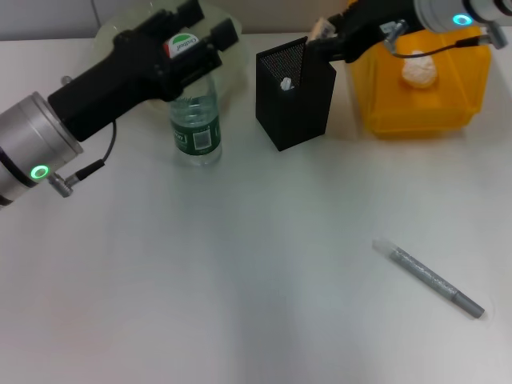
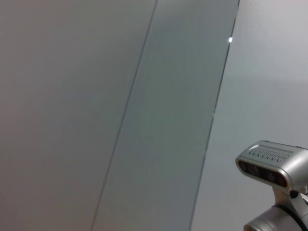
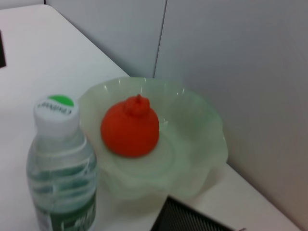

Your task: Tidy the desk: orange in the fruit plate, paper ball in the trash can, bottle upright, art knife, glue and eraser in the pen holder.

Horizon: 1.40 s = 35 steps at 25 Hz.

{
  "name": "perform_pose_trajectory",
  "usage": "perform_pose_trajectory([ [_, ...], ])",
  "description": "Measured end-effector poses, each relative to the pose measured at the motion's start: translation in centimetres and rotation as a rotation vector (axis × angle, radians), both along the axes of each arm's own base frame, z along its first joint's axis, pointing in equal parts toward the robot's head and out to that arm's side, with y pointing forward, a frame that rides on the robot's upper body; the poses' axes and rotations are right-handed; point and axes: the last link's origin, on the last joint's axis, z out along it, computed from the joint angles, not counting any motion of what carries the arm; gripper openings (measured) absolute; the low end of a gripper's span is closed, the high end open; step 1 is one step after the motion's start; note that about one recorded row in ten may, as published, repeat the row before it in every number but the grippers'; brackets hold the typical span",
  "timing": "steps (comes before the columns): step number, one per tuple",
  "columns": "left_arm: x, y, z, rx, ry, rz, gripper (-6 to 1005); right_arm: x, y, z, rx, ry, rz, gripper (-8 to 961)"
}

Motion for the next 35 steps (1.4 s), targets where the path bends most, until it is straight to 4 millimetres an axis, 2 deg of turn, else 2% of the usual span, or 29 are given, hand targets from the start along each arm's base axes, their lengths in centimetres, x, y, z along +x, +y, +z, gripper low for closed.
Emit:
perform_pose_trajectory([
  [4,-0.4,0.0,0.2,0.024,-0.009,0.014,724,-0.6,0.8,-0.9,-0.001,0.004,-0.004,448],
  [10,-0.9,0.0,0.4,0.035,-0.013,0.031,724,-1.3,1.9,-3.5,-0.041,-0.004,-0.045,464],
  [13,-0.9,-0.1,0.3,0.035,-0.013,0.030,724,-1.5,2.1,-3.8,-0.037,-0.007,-0.045,471],
  [17,-1.1,-0.1,0.3,0.040,-0.007,0.030,724,-1.6,2.2,-3.9,-0.025,-0.007,-0.041,482],
  [21,-1.2,-0.2,0.3,0.041,-0.006,0.032,724,-1.5,2.0,-2.7,0.003,0.017,-0.043,492],
  [22,-1.2,-0.2,0.3,0.041,-0.006,0.032,724,-1.4,1.8,-2.4,0.002,0.023,-0.052,539],
  [24,-1.2,-0.2,0.3,0.040,-0.006,0.032,724,-1.2,0.8,-1.7,-0.024,0.039,-0.082,632],
  [25,-1.2,-0.2,0.3,0.040,-0.008,0.031,724,-0.9,-0.6,-0.9,-0.064,0.050,-0.125,679],
  [26,-1.2,-0.2,0.3,0.040,-0.008,0.031,724,-0.9,-0.6,-0.9,-0.064,0.050,-0.125,679],
  [27,-1.2,-0.2,0.3,0.040,-0.009,0.030,724,-0.8,-1.5,-0.4,-0.091,0.047,-0.148,680],
  [28,-1.2,-0.3,0.3,0.039,-0.009,0.030,724,-0.5,-2.6,0.1,-0.120,0.036,-0.174,681],
  [29,-1.2,-0.3,0.3,0.039,-0.009,0.030,724,0.4,-4.7,0.5,-0.173,-0.014,-0.233,681],
  [30,-1.2,-0.3,0.2,0.038,-0.009,0.031,724,0.9,-5.7,0.7,-0.194,-0.049,-0.270,681],
  [31,-1.2,-0.3,0.2,0.038,-0.007,0.031,724,0.9,-5.7,0.7,-0.194,-0.049,-0.270,680],
  [34,-1.3,-0.3,0.3,0.039,-0.004,0.031,724,2.6,-8.5,1.3,-0.218,-0.151,-0.382,679],
  [35,-1.3,-0.2,0.4,0.040,-0.003,0.031,724,3.6,-10.1,1.2,-0.243,-0.187,-0.441,678],
])
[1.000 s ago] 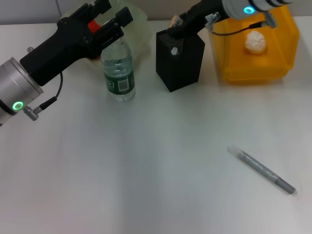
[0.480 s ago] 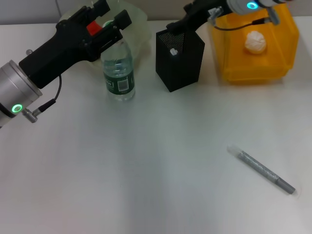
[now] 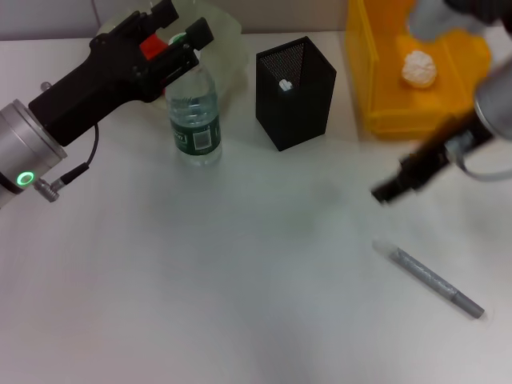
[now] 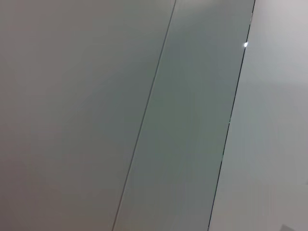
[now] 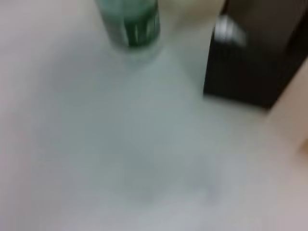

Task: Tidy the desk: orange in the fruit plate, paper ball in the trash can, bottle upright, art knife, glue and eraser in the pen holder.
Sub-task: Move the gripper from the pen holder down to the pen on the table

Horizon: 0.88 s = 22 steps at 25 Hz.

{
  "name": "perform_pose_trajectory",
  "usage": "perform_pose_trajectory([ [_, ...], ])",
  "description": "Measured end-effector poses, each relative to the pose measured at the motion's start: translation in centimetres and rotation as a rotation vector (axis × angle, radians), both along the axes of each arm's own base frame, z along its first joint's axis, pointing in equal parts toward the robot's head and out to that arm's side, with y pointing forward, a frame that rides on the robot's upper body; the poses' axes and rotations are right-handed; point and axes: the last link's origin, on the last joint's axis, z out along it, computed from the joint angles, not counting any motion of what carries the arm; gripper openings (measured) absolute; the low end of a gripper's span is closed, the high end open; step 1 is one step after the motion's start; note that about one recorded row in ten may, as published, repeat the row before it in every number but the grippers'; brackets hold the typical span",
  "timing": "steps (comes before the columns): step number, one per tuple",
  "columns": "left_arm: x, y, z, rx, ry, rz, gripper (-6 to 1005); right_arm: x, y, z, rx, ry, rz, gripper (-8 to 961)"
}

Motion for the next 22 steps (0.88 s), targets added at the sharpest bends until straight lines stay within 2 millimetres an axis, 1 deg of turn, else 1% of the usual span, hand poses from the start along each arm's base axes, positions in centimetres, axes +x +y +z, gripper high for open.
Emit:
perform_pose_trajectory([
  [1,0.0,0.0,0.0,0.000,0.000,0.000,724,0.0,0.0,0.0,0.000,0.000,0.000,678],
  [5,-0.1,0.1,0.2,0.015,0.005,0.000,724,1.7,-2.4,-1.0,-0.086,-0.045,-0.099,676],
  [9,-0.2,0.2,0.4,0.023,0.006,0.003,724,2.4,-3.2,-1.4,-0.115,-0.074,-0.128,673],
  [10,-0.2,0.2,0.4,0.023,0.006,0.003,724,2.9,-3.4,-1.7,-0.126,-0.103,-0.142,672],
  [13,-0.3,0.2,0.5,0.028,0.008,0.004,724,3.3,-3.5,-2.0,-0.129,-0.121,-0.148,670],
  [15,-0.3,0.2,0.5,0.030,0.009,0.003,724,3.5,-3.2,-2.5,-0.129,-0.136,-0.138,668],
  [22,-0.2,0.2,0.4,0.031,0.011,0.002,724,3.6,-2.6,-3.6,-0.131,-0.169,-0.102,582],
])
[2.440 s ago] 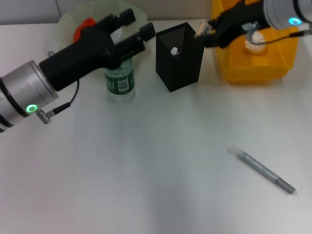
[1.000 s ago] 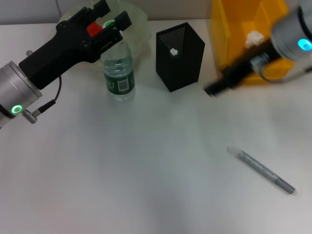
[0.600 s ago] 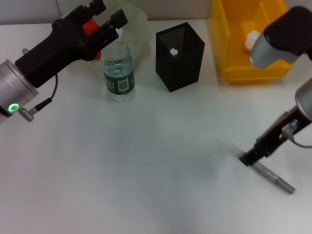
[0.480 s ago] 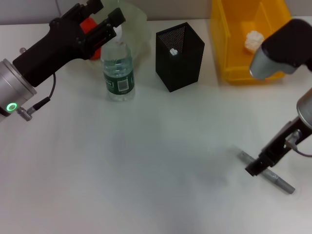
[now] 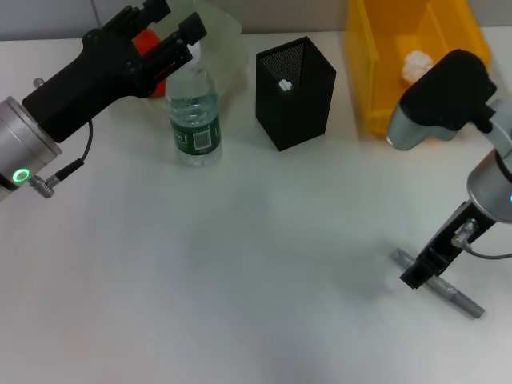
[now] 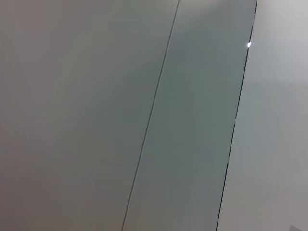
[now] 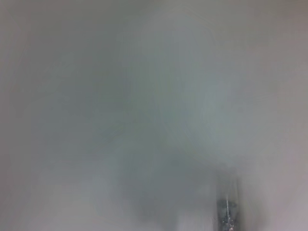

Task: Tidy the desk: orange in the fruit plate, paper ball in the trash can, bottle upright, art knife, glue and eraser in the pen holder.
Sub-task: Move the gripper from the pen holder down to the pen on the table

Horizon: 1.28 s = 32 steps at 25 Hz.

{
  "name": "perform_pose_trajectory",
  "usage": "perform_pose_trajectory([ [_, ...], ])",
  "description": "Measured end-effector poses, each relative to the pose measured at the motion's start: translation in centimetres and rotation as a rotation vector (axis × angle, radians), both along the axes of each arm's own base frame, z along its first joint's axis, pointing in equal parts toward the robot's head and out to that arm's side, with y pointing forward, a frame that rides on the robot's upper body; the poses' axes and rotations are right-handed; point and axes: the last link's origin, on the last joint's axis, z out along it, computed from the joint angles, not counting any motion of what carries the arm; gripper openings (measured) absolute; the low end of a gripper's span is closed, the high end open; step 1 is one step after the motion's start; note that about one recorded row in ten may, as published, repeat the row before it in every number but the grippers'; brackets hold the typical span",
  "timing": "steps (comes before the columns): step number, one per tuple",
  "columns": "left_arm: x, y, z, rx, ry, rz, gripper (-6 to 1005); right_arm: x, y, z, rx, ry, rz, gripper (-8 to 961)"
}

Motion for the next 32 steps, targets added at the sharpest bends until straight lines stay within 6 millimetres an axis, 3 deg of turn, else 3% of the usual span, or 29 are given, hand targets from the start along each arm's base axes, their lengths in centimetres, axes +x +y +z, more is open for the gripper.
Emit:
perform_pose_trajectory([
  [23,-0.2,0.1,0.2,0.010,0.003,0.012,724,1.0,0.8,-1.2,-0.010,-0.013,-0.016,376],
  [32,-0.1,0.2,0.2,0.012,0.003,0.009,724,1.0,0.8,-1.2,-0.012,-0.011,-0.016,232],
])
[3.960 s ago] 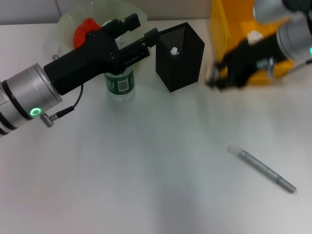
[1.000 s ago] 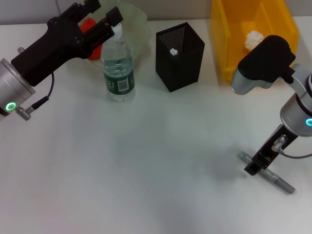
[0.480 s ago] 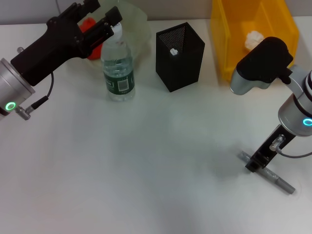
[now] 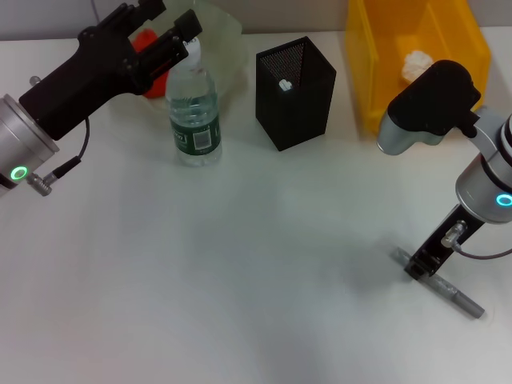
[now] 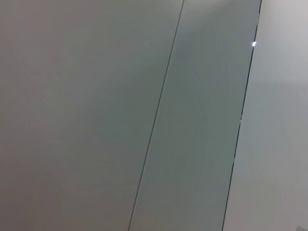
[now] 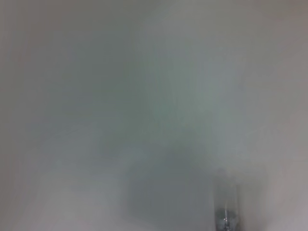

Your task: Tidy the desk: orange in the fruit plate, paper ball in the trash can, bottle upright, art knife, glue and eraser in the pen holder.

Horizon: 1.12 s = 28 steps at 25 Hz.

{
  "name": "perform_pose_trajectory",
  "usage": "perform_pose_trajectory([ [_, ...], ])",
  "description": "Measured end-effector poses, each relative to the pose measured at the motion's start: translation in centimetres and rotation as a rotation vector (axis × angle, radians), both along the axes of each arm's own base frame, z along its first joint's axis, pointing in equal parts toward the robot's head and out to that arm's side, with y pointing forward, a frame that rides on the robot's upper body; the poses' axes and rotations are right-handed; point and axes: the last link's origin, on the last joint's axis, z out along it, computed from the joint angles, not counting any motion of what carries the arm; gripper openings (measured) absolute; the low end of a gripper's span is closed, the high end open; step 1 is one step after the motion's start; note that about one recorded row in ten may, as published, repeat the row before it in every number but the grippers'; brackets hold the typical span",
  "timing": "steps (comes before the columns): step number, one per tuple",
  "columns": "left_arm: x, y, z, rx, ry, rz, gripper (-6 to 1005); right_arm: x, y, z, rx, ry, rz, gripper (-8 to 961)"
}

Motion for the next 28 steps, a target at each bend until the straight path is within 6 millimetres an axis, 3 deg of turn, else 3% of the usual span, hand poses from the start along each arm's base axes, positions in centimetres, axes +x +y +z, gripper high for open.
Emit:
perform_pose_trajectory([
  [4,0.0,0.0,0.0,0.000,0.000,0.000,724,0.0,0.0,0.0,0.001,0.003,-0.001,156],
  [9,-0.1,-0.1,0.0,0.000,0.000,0.001,724,-0.5,0.1,0.0,0.012,0.033,0.009,143],
  [12,0.0,-0.1,0.0,0.001,-0.001,-0.001,724,-1.2,0.7,1.1,0.088,0.084,0.047,138],
  [14,0.0,-0.1,0.1,0.007,-0.001,-0.004,724,-2.3,2.0,3.1,0.228,0.199,0.129,137],
  [15,0.0,-0.1,0.1,0.012,0.000,-0.006,724,-2.3,2.0,3.1,0.228,0.199,0.129,136],
  [16,0.0,-0.1,0.1,0.019,0.002,-0.007,724,-3.1,3.2,4.4,0.337,0.335,0.205,135],
  [19,-0.1,-0.1,0.2,0.034,0.007,-0.009,724,-3.8,4.2,5.0,0.421,0.477,0.287,133],
  [24,0.0,-0.1,0.3,0.037,0.004,-0.013,724,-4.0,7.5,4.3,0.613,0.724,0.506,130],
  [28,0.0,-0.1,0.3,0.037,0.001,-0.015,724,-3.8,8.9,3.1,0.658,0.773,0.567,130],
])
